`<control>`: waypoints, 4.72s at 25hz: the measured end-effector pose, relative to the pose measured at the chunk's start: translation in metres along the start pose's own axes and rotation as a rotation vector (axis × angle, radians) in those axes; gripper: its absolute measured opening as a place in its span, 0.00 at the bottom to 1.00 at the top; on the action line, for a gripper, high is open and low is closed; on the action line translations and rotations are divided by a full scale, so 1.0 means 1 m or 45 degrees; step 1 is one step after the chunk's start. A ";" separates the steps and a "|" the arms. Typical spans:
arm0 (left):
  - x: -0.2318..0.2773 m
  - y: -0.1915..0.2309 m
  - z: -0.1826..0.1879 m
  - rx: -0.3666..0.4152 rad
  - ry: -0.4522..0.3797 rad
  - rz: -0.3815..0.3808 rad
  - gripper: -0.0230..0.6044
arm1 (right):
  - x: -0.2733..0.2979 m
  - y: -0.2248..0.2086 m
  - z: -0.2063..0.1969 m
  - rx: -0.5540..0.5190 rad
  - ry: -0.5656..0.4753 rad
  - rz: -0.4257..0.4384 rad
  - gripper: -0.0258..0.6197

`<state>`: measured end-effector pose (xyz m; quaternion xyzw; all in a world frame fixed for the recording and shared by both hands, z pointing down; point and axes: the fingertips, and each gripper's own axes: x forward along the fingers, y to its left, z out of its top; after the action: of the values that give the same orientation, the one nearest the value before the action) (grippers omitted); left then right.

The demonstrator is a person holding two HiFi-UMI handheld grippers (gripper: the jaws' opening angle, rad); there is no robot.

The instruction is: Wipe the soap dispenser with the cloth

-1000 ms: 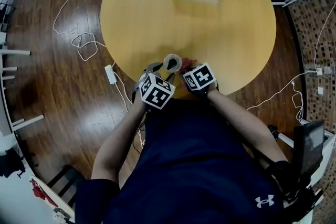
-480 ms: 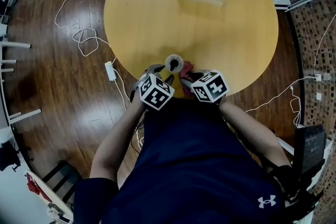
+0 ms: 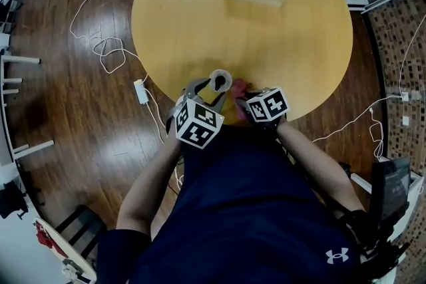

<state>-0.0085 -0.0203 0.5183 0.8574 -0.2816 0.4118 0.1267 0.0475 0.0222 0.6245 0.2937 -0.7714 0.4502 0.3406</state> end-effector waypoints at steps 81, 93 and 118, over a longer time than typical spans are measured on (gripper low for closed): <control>0.044 0.025 -0.054 -0.060 -0.249 -0.085 0.72 | 0.014 0.034 0.045 -0.549 -0.006 -0.175 0.19; 0.054 0.034 -0.036 -0.292 -0.344 -0.123 0.64 | 0.036 0.029 0.046 -0.696 0.027 -0.285 0.19; -0.016 0.096 0.003 -1.668 -0.928 -0.689 0.63 | -0.056 0.139 0.077 -1.135 -0.027 -0.033 0.19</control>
<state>-0.0711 -0.0932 0.5027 0.7277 -0.2722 -0.1890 0.6005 -0.0446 0.0198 0.4831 0.1324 -0.8898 0.0664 0.4315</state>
